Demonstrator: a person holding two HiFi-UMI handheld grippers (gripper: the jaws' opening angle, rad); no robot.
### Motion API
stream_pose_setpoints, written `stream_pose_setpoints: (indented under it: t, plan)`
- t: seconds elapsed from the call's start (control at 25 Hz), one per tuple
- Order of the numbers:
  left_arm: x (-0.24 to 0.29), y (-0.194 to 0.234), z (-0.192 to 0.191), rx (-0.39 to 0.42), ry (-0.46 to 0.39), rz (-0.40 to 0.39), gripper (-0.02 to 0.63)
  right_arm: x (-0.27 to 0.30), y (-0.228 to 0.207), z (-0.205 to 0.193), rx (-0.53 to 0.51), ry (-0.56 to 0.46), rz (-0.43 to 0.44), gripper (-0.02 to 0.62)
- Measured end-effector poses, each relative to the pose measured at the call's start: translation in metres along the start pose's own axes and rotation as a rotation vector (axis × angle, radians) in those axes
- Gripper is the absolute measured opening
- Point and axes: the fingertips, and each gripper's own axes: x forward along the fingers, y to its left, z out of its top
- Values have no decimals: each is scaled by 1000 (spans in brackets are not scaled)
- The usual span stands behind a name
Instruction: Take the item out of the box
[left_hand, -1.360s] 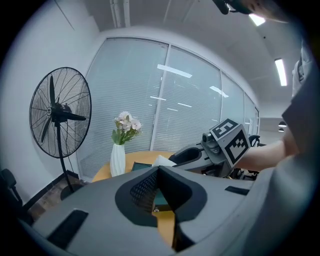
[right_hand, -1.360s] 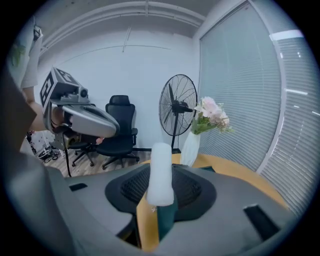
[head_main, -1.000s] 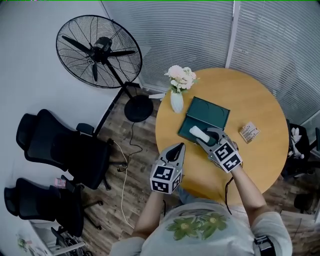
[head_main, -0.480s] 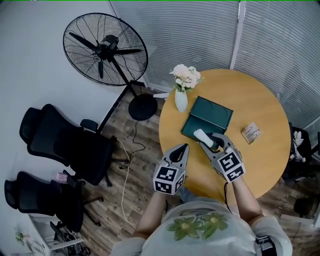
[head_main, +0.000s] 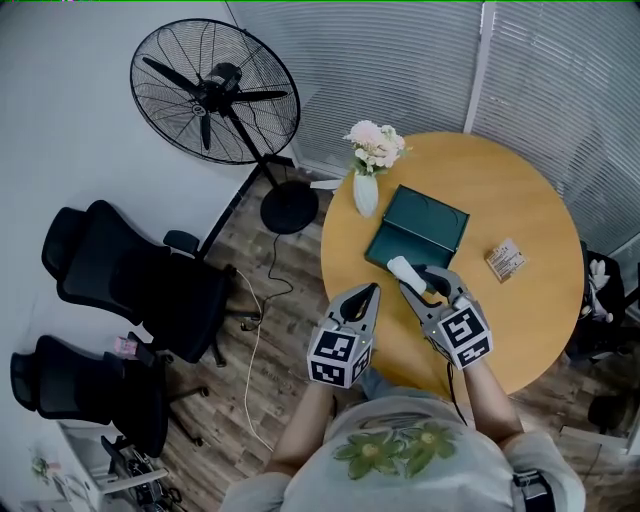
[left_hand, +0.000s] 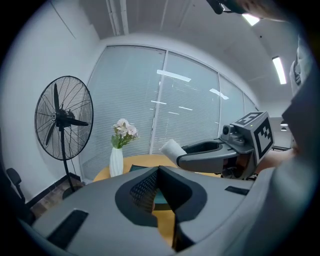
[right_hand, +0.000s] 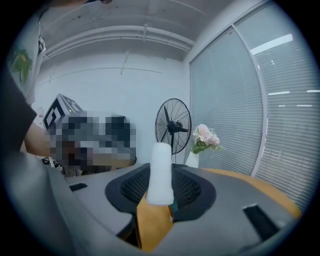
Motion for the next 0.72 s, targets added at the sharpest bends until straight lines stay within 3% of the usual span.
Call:
stream_pose_setpoints:
  t: [0.72]
  plan:
    - [-3,-2,-1,-4,-3,9,3,-8,5,4,25,-27,18,137]
